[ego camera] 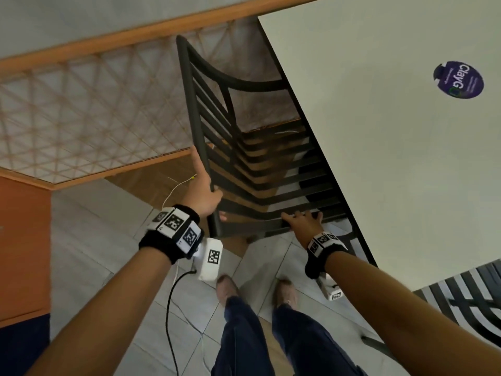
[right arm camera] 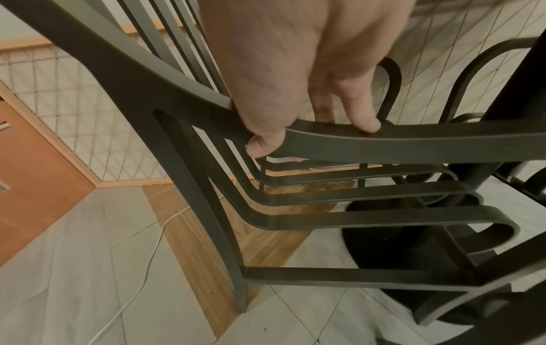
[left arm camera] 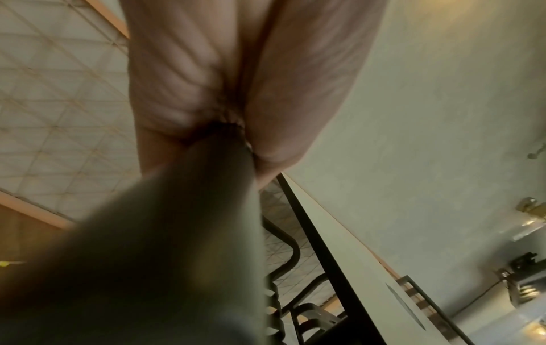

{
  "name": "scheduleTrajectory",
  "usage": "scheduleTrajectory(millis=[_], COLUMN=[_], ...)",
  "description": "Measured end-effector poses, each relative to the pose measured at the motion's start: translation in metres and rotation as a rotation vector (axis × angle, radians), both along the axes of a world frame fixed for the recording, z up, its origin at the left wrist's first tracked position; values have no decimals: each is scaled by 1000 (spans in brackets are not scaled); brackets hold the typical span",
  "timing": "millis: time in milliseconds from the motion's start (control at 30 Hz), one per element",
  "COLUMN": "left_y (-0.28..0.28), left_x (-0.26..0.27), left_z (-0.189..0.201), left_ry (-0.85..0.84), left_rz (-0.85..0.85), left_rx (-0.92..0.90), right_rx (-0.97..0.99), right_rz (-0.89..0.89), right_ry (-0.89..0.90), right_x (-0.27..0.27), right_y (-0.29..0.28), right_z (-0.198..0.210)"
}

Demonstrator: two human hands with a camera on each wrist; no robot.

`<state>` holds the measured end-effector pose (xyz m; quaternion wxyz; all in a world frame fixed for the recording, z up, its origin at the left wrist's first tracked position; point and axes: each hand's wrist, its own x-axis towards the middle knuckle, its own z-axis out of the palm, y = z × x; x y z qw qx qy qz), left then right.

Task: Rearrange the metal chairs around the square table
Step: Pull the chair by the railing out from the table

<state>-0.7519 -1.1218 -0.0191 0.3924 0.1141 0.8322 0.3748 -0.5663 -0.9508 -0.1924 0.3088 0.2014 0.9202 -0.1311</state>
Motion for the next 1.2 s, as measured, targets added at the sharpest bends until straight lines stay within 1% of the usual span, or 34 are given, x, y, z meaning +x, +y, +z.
scheduleTrajectory(millis=[67,167,267,400,566,700,833,900,1066,1199], left_y=[-4,-11,-13,-15,-13,-13,-21,-18,-7,-24], left_x=[11,29,31,24,29,34,49,52,37,48], left_z=[-1,-6,-13,-18,-11,-5,-4,0,3,1], left_ry=[-8,48,57,35,31,3,-21,-47,-6,66], left_rz=[-23,-91,-92,-23,-4,0,33,45,60,-59], left_rx=[-7,-48,-17,44,41,40,31,36,33,-38], right_rx=[4,-9,-21,-18,-8,-16,20,9,-22,-24], right_rz=[11,15,25,37,13,16,34,35,35,29], right_ry=[-13,11,-7,-14,44,-5,-65,-64,-49,40], right_x=[11,30,33,28,34,28,32,34,22,35], right_y=[3,7,7,5,3,1,-4,-3,4,-4], right_z=[-2,-5,-5,-1,3,12,6,4,6,13])
